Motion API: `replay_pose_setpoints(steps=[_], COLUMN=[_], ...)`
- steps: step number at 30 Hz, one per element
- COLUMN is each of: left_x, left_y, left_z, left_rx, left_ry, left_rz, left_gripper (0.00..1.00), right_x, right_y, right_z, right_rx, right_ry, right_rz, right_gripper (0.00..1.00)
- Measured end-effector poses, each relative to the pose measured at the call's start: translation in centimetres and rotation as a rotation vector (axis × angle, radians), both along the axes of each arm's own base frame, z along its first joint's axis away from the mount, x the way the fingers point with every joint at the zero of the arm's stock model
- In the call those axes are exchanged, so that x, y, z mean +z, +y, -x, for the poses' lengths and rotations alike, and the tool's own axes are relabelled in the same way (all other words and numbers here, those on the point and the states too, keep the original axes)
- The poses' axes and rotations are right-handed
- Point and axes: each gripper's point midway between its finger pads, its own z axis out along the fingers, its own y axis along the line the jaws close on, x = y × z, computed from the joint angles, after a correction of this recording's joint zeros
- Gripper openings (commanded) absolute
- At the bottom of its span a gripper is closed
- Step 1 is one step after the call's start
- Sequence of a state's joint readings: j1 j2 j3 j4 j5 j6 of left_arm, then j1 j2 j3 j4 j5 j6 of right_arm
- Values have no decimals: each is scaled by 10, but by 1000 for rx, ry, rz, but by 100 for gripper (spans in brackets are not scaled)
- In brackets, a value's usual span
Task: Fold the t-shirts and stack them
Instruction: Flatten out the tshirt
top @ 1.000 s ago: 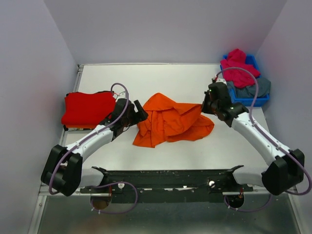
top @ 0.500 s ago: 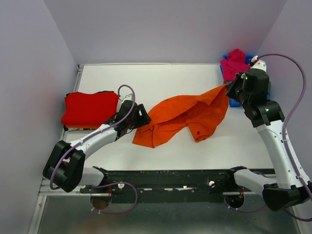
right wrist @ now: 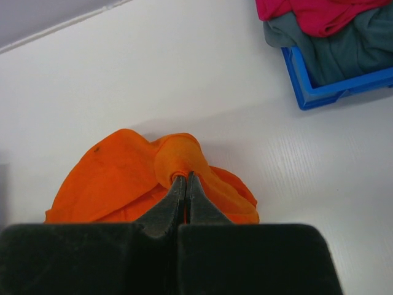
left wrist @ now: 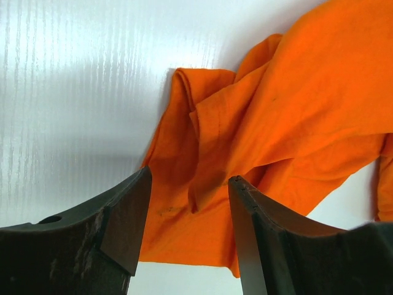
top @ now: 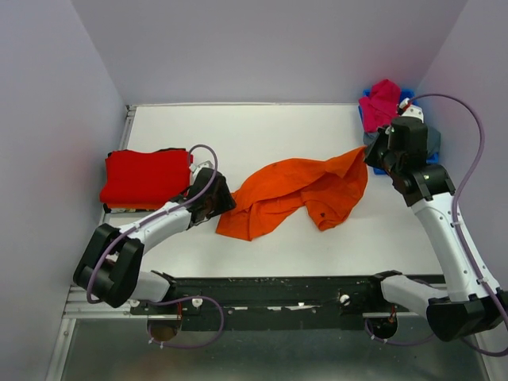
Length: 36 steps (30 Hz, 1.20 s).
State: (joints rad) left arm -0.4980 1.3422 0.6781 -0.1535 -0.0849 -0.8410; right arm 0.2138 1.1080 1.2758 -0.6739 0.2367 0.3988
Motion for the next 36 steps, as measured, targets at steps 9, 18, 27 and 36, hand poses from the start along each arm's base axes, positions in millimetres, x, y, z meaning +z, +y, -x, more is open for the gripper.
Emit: replay_pose_setpoints(steps=[9, 18, 27, 36], left_x=[-12, -12, 85, 265], left_y=[-15, -31, -34, -2], left_z=[4, 8, -59, -158], left_rx=[-49, -108, -40, 51], left_ry=[41, 58, -108, -378], left_rz=[59, 123, 183, 307], left_gripper=[21, 0, 0, 0], right_x=[-9, -19, -23, 119], right_y=[2, 4, 8, -19], right_z=[-1, -6, -49, -68], right_rx=[12, 20, 23, -9], right_ry=[23, 47, 105, -142], right_rz=[-4, -7, -27, -107], right_gripper=[1, 1, 1, 1])
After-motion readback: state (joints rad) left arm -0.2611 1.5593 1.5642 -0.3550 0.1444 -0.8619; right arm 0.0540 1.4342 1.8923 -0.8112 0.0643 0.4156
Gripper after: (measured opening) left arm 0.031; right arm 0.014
